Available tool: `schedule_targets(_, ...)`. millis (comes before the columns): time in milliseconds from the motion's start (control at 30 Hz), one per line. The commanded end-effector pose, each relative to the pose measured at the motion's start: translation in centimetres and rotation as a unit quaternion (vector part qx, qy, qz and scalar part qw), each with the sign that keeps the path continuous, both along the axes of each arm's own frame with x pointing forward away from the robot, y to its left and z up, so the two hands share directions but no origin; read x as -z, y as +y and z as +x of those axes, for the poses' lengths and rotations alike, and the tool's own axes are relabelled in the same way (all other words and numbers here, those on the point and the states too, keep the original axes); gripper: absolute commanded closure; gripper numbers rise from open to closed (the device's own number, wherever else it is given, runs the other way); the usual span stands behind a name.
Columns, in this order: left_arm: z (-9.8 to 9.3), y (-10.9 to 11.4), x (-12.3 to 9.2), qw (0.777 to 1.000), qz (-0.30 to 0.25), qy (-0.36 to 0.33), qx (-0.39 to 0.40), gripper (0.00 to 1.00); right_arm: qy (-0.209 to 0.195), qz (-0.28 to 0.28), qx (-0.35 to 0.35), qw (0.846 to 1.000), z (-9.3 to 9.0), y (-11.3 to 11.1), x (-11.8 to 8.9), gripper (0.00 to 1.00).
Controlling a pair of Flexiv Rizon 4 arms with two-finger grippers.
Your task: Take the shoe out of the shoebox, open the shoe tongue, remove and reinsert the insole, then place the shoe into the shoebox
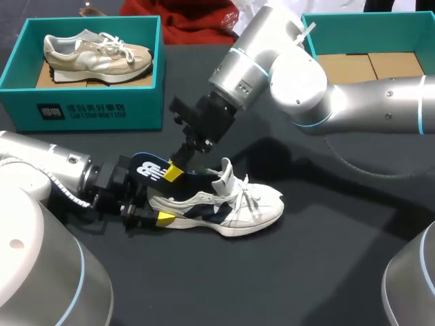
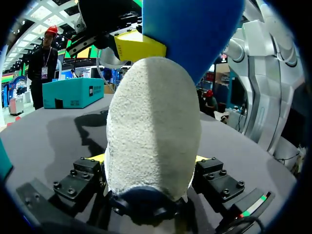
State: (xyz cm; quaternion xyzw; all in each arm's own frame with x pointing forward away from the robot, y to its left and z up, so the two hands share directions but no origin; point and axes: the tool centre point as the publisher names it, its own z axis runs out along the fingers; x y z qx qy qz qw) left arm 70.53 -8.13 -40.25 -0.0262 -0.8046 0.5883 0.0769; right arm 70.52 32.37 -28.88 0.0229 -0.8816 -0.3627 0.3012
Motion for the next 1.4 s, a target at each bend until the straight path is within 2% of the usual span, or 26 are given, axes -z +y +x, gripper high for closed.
schedule_targets(33,0.0,-0.2,0.3,1.000,0.001,0.000,0.000,1.00,-0.006,-0.002,-0.008,1.000,0.3,0.8,-1.6,1.00)
schedule_targets(67,0.0,-0.2,0.3,1.000,0.001,0.000,0.000,1.00,-0.004,-0.011,-0.008,1.000,0.4,1.0,-2.1,1.00)
schedule_targets(600,0.0,-0.2,0.3,1.000,0.001,0.000,0.000,1.00,-0.004,-0.011,-0.008,1.000,0.4,1.0,-2.1,1.00)
schedule_targets(767,0.0,-0.2,0.3,1.000,0.001,0.000,0.000,1.00,-0.061,0.054,0.006,0.997,0.8,1.8,-4.9,1.00)
schedule_targets(933,0.0,-0.2,0.3,1.000,0.001,0.000,0.000,1.00,-0.079,0.120,0.026,0.989,1.1,1.6,-8.6,1.00)
schedule_targets(1033,0.0,-0.2,0.3,1.000,0.001,0.000,0.000,1.00,-0.077,0.202,0.033,0.976,1.7,1.0,-10.8,1.00)
schedule_targets(1067,0.0,-0.2,0.3,1.000,0.001,0.000,0.000,1.00,-0.088,0.246,0.022,0.965,1.8,0.8,-11.7,1.00)
schedule_targets(1400,0.0,-0.2,0.3,1.000,0.001,0.000,0.000,1.00,-0.088,0.246,0.022,0.965,1.8,0.8,-11.7,1.00)
